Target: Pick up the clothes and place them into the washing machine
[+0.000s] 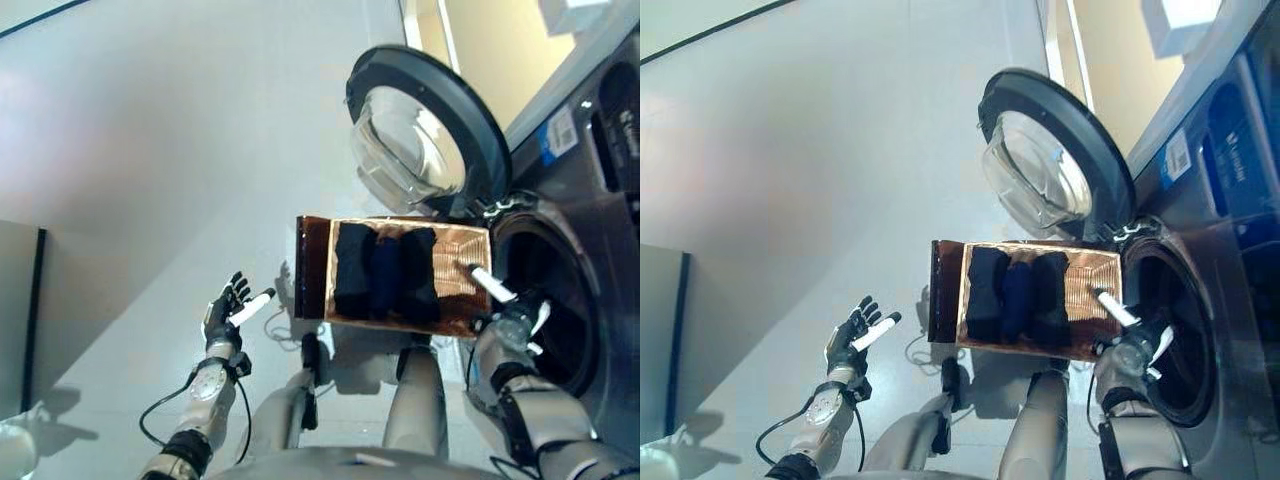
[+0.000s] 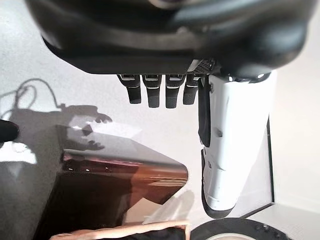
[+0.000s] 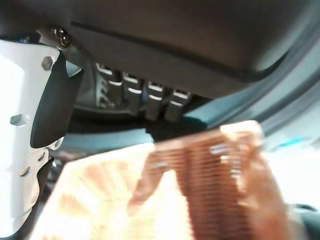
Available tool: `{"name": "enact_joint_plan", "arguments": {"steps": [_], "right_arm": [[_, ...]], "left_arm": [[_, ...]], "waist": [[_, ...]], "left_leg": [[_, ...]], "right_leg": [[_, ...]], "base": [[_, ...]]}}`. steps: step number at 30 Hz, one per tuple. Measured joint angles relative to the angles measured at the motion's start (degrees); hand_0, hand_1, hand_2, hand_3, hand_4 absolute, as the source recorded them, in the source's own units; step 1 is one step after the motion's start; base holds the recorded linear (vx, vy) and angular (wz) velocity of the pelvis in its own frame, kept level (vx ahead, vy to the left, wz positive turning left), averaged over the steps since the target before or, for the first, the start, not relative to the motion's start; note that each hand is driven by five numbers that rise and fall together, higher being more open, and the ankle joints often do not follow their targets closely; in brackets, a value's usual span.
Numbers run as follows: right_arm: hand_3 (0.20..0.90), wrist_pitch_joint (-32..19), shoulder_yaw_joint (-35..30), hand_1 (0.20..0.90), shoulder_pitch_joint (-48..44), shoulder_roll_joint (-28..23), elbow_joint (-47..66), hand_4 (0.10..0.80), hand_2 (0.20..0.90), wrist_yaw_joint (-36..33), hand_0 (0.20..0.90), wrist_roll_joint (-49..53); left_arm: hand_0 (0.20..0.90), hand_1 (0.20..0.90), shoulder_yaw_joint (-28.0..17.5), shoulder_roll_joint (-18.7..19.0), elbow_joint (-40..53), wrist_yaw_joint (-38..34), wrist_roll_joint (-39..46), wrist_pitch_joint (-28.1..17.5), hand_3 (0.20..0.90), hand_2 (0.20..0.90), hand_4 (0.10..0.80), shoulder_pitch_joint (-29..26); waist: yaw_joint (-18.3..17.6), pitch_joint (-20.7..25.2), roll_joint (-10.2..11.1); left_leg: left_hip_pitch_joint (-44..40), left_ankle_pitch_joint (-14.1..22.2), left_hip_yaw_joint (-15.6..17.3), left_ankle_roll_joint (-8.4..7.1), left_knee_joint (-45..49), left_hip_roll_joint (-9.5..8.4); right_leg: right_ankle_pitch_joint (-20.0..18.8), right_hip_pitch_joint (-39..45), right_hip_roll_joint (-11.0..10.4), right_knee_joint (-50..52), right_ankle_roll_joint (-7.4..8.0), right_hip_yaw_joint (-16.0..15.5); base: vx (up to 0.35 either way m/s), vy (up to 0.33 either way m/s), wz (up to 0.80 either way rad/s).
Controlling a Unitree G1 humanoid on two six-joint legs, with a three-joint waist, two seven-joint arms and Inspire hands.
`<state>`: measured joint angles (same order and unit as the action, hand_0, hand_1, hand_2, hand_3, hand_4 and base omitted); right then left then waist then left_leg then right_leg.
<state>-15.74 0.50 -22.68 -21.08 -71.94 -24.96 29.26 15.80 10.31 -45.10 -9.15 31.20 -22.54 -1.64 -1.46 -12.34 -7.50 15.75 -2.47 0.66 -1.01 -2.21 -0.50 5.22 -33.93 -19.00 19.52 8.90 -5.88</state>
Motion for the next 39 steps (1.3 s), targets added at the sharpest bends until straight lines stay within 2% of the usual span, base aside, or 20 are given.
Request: {"name": "enact_joint_plan", "arguments": {"steps": [6,14,17,21,23,26,29,32,36,39], "right_arm": [[0.9,1.01,2.48,0.9,1.74,2.52,0.07,0.8,0.9,0.16,0.9,-6.09],[0.9,2.01,8.82,0.9,1.02,2.52,3.11,0.8,0.9,-0.01,0.9,-10.22],[0.9,2.16,9.09,0.9,0.3,2.4,3.12,0.8,0.9,-0.23,0.9,-11.32],[0.9,2.53,9.09,0.9,-1.96,1.42,2.85,0.8,0.9,-1.03,0.9,-11.88],[0.9,3.18,9.1,0.9,-4.08,1.09,2.32,0.8,0.9,-1.37,0.9,-11.96],[0.9,3.24,9.77,0.9,-6.62,1.04,0.6,0.8,0.9,-1.44,0.9,-12.07],[0.9,3.32,10.89,0.9,-9.29,1.05,-1.75,0.8,0.9,-1.56,0.9,-12.08],[0.9,3.38,10.88,0.9,-10.91,1.1,-2.66,0.8,0.9,-1.82,0.9,-12.07],[0.9,3.73,11.46,0.9,-11.51,1.06,-4.5,0.8,0.9,-3.06,0.9,-13.29],[0.9,6.04,13.21,0.9,-14.0,1.02,-8.63,0.8,0.9,-3.95,0.9,-14.87]], "left_arm": [[0.9,0.9,-1.74,-0.49,-0.68,-1.06,-1.05,-0.2,0.9,0.9,0.8,-0.02],[0.9,0.9,-1.79,-0.64,-0.37,-1.13,-1.72,-0.29,0.9,0.9,0.8,0.14],[0.9,0.9,-1.78,-0.69,-0.17,-1.1,-1.82,-0.3,0.9,0.9,0.8,0.05],[0.9,0.9,-1.78,-0.63,2.43,-1.03,-2.21,-0.31,0.9,0.9,0.8,0.06],[0.9,0.9,-1.87,-0.51,4.45,-0.85,-2.26,-0.36,0.9,0.9,0.8,-0.4],[0.9,0.9,-2.08,-0.15,6.0,-0.65,-2.36,-0.38,0.9,0.9,0.8,-1.06],[0.9,0.9,-2.12,0.62,8.27,-0.18,-2.85,-0.3,0.9,0.9,0.8,-0.9],[0.9,0.9,-2.12,1.08,8.9,0.4,-3.46,-0.19,0.9,0.9,0.8,-0.92],[0.9,0.9,-2.11,1.12,9.11,0.59,-3.61,-0.09,0.9,0.9,0.8,-0.85],[0.9,0.9,-2.15,1.61,9.38,0.68,-4.26,-0.02,0.9,0.9,0.8,-0.85]], "waist": [[-0.49,0.28,0.14],[-0.26,0.37,0.07],[0.66,0.41,-0.1],[1.27,-0.06,-0.34],[1.13,-1.55,-0.23],[1.37,-3.21,0.25],[2.34,-4.72,0.97],[2.26,-5.99,1.78],[2.25,-7.42,2.51],[2.43,-7.64,2.61]], "left_leg": [[-1.03,-0.32,-0.04,0.3,-0.34,0.43],[-0.97,-0.65,-0.21,0.32,-0.23,0.4],[-0.36,-0.7,-0.5,0.28,0.12,0.34],[2.4,-0.68,-1.32,0.37,2.38,-0.86],[3.9,-0.25,-1.93,0.51,4.91,-1.8],[7.41,1.78,-2.41,0.12,10.47,-2.32],[12.53,5.1,-2.5,-0.27,17.78,-1.71],[15.92,6.76,-2.44,-0.3,22.43,-1.16],[17.66,8.02,-2.4,-0.01,25.32,-1.21],[19.23,8.4,-2.15,0.22,26.54,-1.47]], "right_leg": [[-2.83,3.54,0.7,-5.08,0.33,-1.24],[-2.99,3.56,0.65,-4.82,0.31,-1.23],[-2.99,3.24,0.55,-4.59,0.31,-1.36],[-2.25,0.68,-0.68,-1.55,0.04,-1.39],[-0.59,-0.74,-2.16,2.22,-0.17,-1.39],[1.7,-2.95,-3.43,6.58,-0.6,-1.32],[3.15,-5.87,-3.52,9.99,-0.69,-1.04],[3.39,-8.02,-3.28,11.77,-1.12,-0.81],[3.35,-8.77,-3.38,13.14,-1.68,-0.43],[3.31,-9.95,-3.56,13.6,-1.8,-0.32]], "base": [[0.003,-0.008,-0.03],[-0.011,0.0,0.0],[-0.091,0.0,0.05],[-0.106,-0.019,0.23],[-0.107,-0.021,0.36],[-0.06,-0.004,0.27],[-0.044,0.018,0.12],[-0.016,0.008,0.01],[-0.011,0.021,0.01],[-0.01,0.051,0.04]]}}
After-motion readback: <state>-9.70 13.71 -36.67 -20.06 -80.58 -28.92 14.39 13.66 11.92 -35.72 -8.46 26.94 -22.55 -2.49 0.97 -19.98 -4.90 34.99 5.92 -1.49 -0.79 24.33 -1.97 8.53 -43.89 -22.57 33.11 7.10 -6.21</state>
